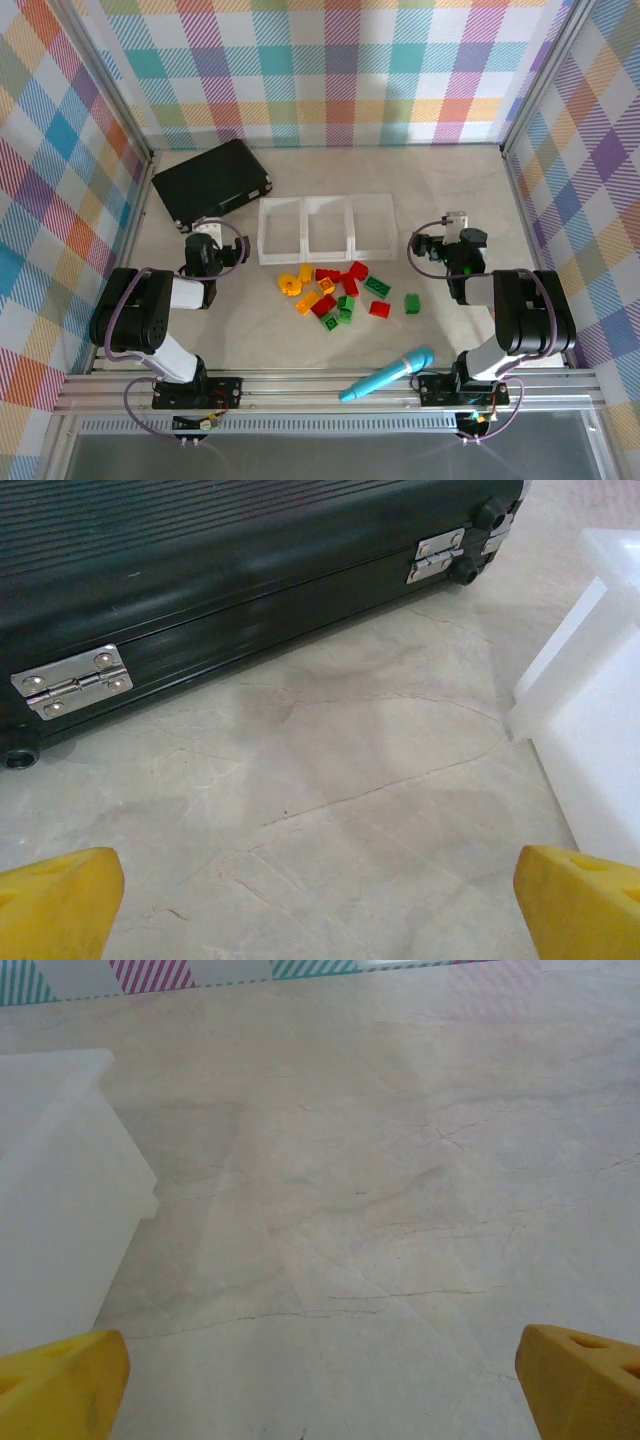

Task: Sort the legos into containers by color
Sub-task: Pick up the lego from the bottom-right of the table.

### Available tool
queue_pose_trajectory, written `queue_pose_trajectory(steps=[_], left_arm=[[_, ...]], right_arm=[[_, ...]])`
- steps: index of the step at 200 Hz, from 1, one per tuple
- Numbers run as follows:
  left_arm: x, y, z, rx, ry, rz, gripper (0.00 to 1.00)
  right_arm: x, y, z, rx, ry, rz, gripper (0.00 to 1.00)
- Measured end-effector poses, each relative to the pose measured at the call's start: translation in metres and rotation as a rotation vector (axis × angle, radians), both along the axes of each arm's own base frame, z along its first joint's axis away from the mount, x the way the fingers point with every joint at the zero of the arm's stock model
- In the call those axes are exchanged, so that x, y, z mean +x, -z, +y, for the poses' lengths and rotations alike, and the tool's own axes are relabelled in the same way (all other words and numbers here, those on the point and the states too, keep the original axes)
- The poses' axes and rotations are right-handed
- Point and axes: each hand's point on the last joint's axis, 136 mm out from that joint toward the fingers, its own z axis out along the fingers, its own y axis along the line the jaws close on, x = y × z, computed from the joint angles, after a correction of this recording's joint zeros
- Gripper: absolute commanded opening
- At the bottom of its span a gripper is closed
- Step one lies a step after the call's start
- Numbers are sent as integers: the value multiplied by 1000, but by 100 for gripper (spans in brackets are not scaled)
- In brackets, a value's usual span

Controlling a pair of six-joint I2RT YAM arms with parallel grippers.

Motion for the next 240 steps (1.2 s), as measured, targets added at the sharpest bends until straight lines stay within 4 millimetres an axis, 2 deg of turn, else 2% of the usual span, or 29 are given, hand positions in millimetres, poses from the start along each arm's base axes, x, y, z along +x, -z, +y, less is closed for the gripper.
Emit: queue_pose_trajectory(steps=[184, 202, 221, 228, 240], left_arm=[[0, 0, 3, 5, -14, -2, 100], [0, -3, 7, 9, -42, -19, 100], [-7, -13, 13, 29, -79, -25, 99], [-11, -22, 15, 33, -98, -28, 99], [-13, -47, 18, 17, -136, -46, 100]], right_arm=[[0, 1, 0, 0, 1, 3, 99], [0, 1, -7, -9, 41, 5, 99], [-5, -10, -21, -7, 135, 18, 99], [-8, -17, -28, 6, 184, 38, 99], [-9, -43, -40, 58, 275, 55, 99]])
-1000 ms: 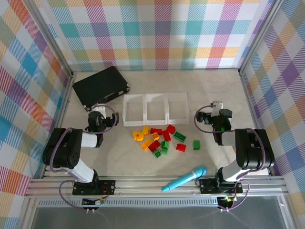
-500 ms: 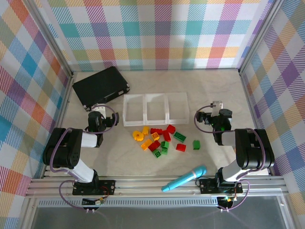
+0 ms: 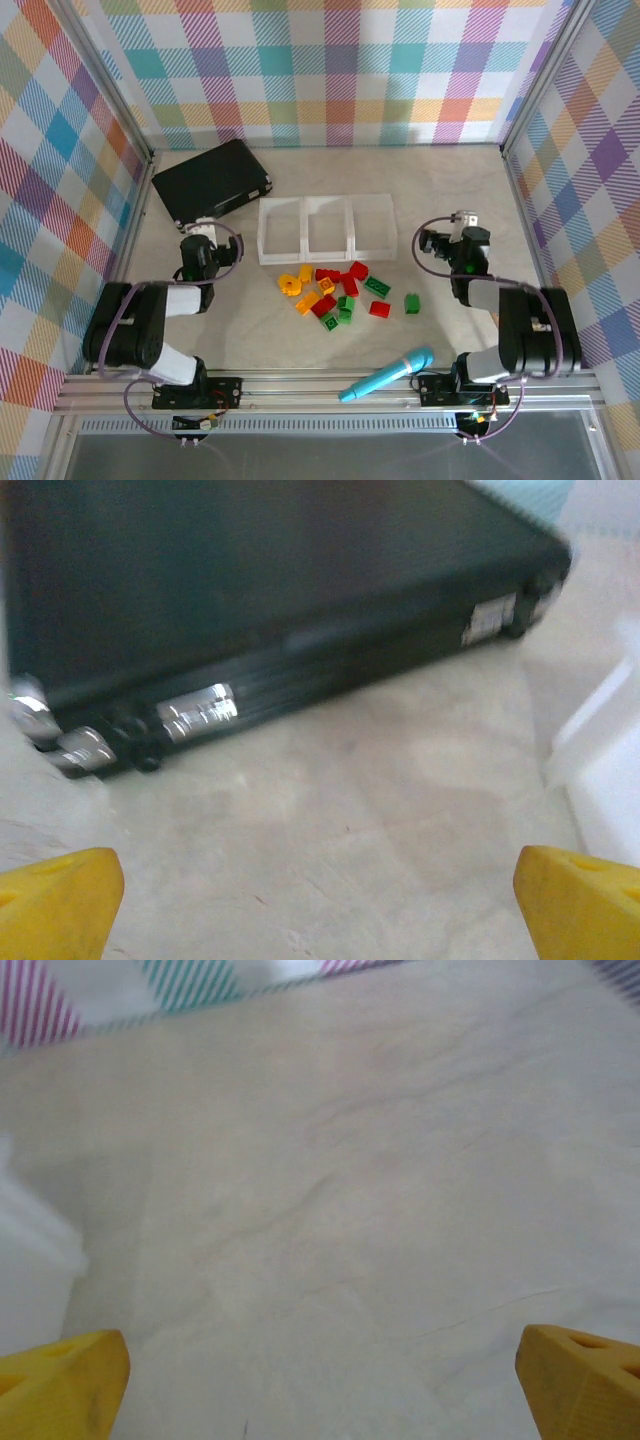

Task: Sort the legos into containers by color
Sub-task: Pick up the lego from the bottom-right of the table.

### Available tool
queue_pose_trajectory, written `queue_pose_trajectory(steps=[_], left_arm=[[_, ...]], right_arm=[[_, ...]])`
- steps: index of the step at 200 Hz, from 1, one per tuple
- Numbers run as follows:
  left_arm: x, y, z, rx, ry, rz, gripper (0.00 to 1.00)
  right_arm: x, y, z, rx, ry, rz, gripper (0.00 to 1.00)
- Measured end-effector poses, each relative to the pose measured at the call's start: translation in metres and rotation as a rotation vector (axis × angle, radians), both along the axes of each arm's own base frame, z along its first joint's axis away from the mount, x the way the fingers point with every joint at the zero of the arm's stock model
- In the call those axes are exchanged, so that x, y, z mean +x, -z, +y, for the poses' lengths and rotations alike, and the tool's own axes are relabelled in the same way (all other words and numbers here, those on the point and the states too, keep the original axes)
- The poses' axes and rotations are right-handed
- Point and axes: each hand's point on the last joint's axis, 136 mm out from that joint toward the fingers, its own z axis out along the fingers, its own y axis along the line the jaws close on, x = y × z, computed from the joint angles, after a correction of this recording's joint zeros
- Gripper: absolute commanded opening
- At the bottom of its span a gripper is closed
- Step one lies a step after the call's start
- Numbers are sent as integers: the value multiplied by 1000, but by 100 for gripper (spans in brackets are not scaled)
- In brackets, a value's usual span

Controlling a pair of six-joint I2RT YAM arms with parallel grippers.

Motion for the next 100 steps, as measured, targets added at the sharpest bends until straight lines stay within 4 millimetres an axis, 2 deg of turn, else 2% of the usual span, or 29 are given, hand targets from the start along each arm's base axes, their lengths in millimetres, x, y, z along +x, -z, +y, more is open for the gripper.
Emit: queue_pose_trajectory(steps=[24, 33, 43, 57, 66, 79, 100], left_arm=[[6, -70, -6, -71, -31, -81, 100], [5, -96, -11, -99, -26, -106, 100], [1, -115, -20, -121, -7, -114, 100], [-10, -131, -40, -138, 41, -95, 100], [-21, -134, -56, -143, 79, -64, 100], [-38, -131, -77, -144, 131, -4, 100], [-69, -115, -109, -139, 216, 111, 100]], right_arm=[[6, -61, -5, 106, 60, -38, 99], [3, -74, -2, 146, 58, -23, 99], [-2, -80, 3, 191, 51, 27, 99], [-13, -77, 12, 256, 38, 128, 99], [-23, -71, 20, 301, 23, 200, 98], [-46, -55, 35, 361, 1, 321, 97], [-92, -28, 67, 395, -46, 507, 96]])
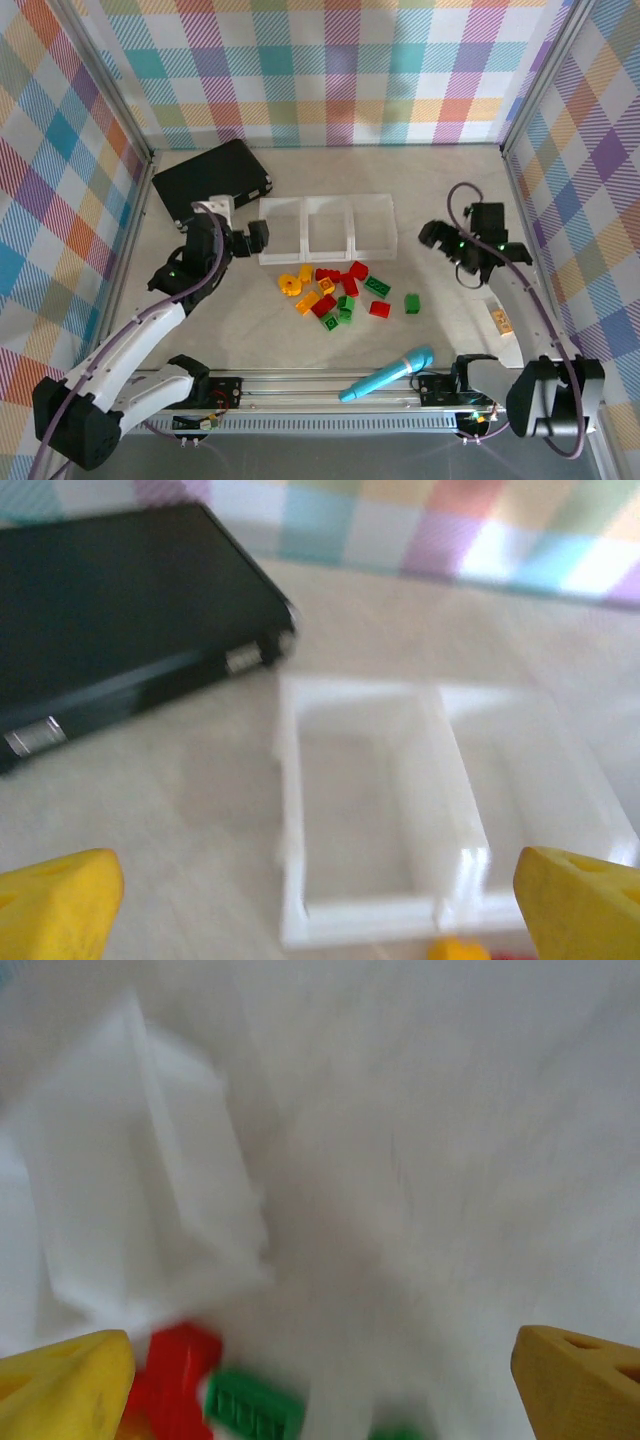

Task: Sort the legos into containers by color
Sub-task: Pick up the lego from the bottom-right of the table.

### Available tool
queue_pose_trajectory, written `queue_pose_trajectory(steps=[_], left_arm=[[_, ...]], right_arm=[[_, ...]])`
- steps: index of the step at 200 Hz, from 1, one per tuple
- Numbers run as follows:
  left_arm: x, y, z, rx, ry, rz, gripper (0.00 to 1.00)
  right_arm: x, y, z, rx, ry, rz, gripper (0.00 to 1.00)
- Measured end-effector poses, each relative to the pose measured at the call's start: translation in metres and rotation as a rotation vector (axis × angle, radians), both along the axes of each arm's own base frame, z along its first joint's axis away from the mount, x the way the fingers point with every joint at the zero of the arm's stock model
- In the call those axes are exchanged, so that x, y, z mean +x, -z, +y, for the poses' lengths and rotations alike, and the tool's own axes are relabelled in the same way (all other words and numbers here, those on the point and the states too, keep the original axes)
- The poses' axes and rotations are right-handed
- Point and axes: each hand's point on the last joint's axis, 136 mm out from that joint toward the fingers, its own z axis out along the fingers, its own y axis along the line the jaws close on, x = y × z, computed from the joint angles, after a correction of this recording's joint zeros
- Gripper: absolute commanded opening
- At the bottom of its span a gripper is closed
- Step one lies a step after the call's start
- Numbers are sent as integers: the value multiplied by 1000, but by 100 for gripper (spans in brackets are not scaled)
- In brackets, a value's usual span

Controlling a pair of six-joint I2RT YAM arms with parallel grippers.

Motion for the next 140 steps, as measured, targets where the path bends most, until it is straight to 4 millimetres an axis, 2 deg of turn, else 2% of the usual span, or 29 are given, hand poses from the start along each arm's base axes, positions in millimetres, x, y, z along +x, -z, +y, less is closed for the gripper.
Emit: queue_pose_trajectory(steps=[22, 39, 55, 92, 140], left_arm=[[-32, 14, -24, 51, 82, 50, 100], [-55, 18, -36, 68, 143, 54, 100], [-66, 18, -32, 64, 147, 61, 100], [-81, 10, -15, 22, 113, 52, 99], [-95, 12, -7, -16, 106, 83, 100]], right_arm=[[-51, 31, 31, -2, -105, 168, 93], [-81, 56, 35, -34, -128, 295, 91], [-99, 68, 35, -71, -142, 370, 88], [-109, 82, 36, -131, -159, 454, 84], [-99, 95, 35, -204, -173, 513, 77]])
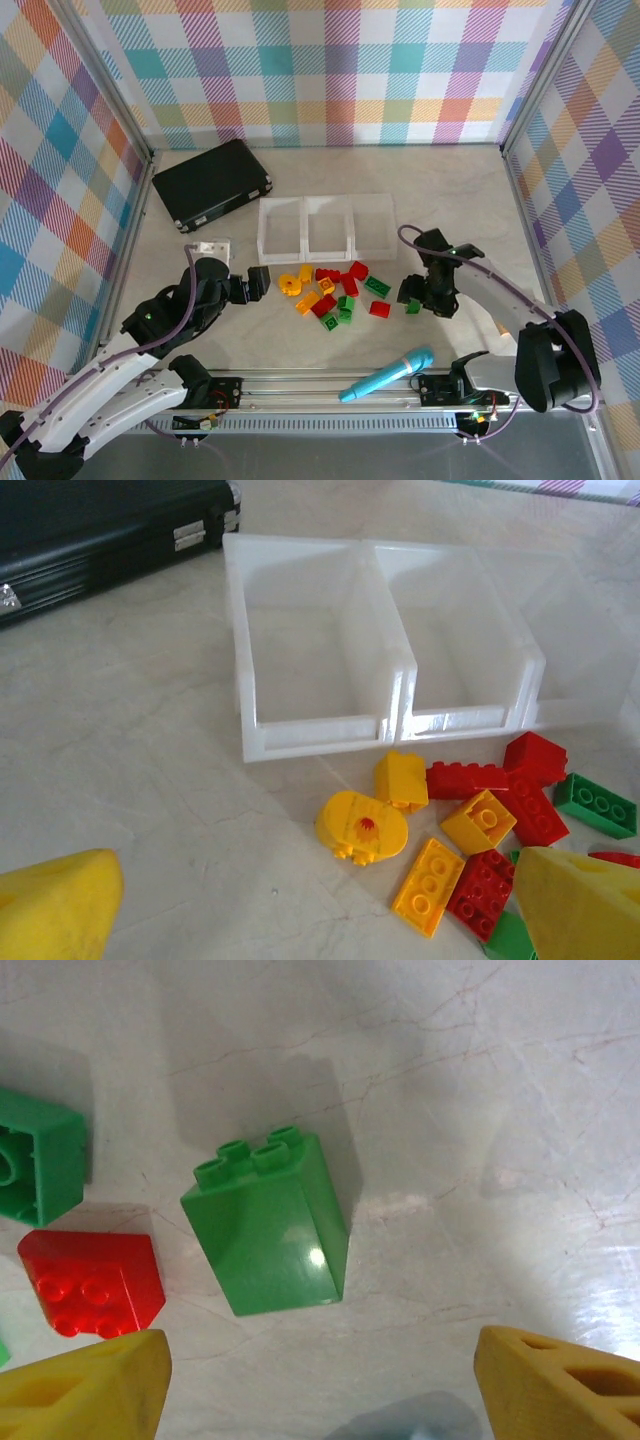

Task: Sort the legos into containers by color
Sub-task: Pick up the lego from the bottom-right of the table.

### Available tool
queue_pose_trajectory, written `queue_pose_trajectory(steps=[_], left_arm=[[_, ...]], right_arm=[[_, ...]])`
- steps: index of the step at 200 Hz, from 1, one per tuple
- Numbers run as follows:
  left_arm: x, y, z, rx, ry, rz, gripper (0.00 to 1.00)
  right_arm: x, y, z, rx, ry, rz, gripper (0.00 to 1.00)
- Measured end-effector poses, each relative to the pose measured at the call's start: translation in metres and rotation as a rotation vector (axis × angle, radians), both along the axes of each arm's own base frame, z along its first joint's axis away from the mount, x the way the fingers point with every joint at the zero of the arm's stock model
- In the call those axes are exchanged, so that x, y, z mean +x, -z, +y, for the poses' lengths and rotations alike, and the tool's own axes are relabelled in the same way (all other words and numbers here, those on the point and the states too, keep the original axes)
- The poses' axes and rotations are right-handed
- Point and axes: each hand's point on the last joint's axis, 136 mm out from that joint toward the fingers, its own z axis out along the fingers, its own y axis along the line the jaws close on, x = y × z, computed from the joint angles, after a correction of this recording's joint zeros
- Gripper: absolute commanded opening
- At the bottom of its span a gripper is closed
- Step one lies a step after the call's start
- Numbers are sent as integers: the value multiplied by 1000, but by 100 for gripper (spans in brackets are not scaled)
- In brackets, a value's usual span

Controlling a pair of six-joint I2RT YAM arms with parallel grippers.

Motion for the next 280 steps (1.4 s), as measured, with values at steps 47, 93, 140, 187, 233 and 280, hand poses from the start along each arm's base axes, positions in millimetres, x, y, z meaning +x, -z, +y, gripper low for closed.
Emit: queue_pose_trajectory(steps=[47, 93, 140, 187, 233, 280], left_arm=[[-10, 0, 4, -33, 3, 18, 99], [-15, 5, 2, -53, 21, 37, 100], [-18, 9, 3, -46, 20, 53, 100], [-21, 4, 7, -67, 15, 34, 100], [-25, 5, 11, -79, 5, 43, 100], [-29, 3, 14, -92, 1, 37, 100]], right_arm=[[13, 6, 11, -13, -75, 17, 67], [17, 10, 15, -30, -121, 34, 62], [18, 17, 11, -76, -157, 51, 56], [16, 28, 7, -120, -188, 92, 42], [26, 20, 8, -135, -205, 66, 27], [36, 3, 12, -137, -226, 45, 19]])
